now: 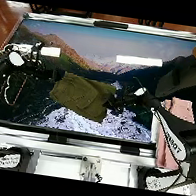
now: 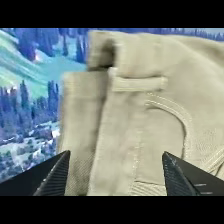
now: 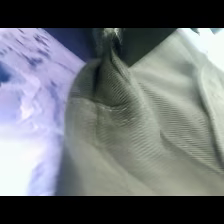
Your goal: Fold the shirts.
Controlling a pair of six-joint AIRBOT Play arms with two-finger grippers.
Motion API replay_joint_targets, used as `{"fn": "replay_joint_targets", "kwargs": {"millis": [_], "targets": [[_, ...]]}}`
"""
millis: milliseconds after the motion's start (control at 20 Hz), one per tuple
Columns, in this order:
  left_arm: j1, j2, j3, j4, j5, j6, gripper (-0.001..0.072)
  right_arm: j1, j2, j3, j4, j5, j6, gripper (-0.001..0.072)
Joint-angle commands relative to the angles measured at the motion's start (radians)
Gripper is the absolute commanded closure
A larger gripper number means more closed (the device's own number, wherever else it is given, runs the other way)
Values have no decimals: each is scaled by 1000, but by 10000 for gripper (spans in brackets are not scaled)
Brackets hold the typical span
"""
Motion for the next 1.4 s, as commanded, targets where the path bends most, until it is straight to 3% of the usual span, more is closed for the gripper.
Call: {"fn": "replay_joint_targets", "kwargs": {"millis": [0,300,550,850,900,950,1100,1250,1350], "targets": [[-1,-1,1,0,5,0,48,7,-3,41,73,-4,-64,600],[-1,-1,1,0,5,0,48,7,27,216,-53,116,-91,601],[-1,-2,1,0,5,0,48,7,73,318,-325,189,20,601],[-1,-7,0,-1,5,0,48,7,45,318,-549,232,117,586],[-1,-8,0,-1,5,0,48,7,43,318,-571,229,128,329],[-1,-9,0,-1,5,0,48,6,40,318,-592,231,129,27],[-1,-9,0,-1,-1,0,48,-49,-7,303,-589,245,203,24],[-1,-9,0,-1,-2,0,48,-122,-98,296,-294,259,105,24],[-1,-9,0,-1,2,0,48,-117,-141,296,-235,251,92,24]]}}
